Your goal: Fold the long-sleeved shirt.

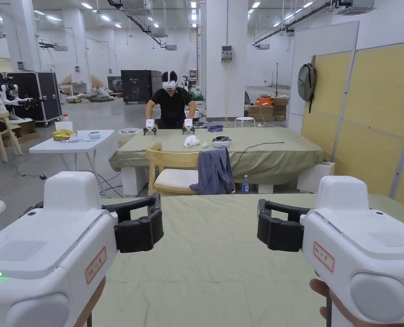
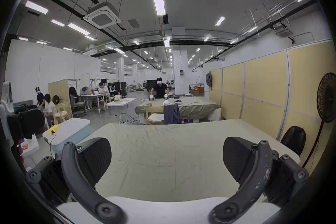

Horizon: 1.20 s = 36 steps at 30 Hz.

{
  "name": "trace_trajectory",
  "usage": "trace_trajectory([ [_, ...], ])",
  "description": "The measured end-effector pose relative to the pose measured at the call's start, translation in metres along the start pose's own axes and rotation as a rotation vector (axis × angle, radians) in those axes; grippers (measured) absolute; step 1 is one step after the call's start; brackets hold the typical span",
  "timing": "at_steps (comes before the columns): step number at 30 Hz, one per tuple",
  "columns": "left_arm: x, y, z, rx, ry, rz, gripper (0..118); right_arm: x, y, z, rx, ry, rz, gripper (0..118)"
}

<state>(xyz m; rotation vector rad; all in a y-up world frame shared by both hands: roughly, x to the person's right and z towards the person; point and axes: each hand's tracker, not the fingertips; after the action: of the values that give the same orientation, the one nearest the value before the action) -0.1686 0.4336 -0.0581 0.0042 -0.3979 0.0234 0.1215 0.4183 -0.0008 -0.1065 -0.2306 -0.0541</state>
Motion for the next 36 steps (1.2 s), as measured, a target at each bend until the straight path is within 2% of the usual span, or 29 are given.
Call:
trace_trajectory([
  [4, 0.0, 0.0, 0.002, 0.022, -0.007, -0.038, 118, 0.0, -0.001, 0.002, 0.007, -0.007, -0.007, 118],
  [8, -0.001, 0.0, 0.002, 0.004, 0.004, -0.008, 118, -0.003, -0.001, 0.002, 0.0, -0.022, -0.002, 118],
  [15, -0.001, 0.002, 0.001, 0.011, 0.011, -0.018, 118, -0.001, -0.001, -0.001, -0.057, -0.014, -0.058, 118],
  [21, 0.0, 0.004, 0.001, 0.015, 0.008, -0.029, 118, -0.006, -0.003, -0.003, -0.092, -0.017, -0.022, 118],
  [28, 0.001, 0.005, 0.001, 0.012, 0.005, -0.031, 118, -0.017, -0.009, -0.003, -0.094, -0.052, 0.066, 118],
  [36, -0.001, 0.005, 0.001, 0.015, 0.011, -0.042, 118, -0.011, -0.002, -0.003, -0.081, -0.059, 0.02, 118],
])
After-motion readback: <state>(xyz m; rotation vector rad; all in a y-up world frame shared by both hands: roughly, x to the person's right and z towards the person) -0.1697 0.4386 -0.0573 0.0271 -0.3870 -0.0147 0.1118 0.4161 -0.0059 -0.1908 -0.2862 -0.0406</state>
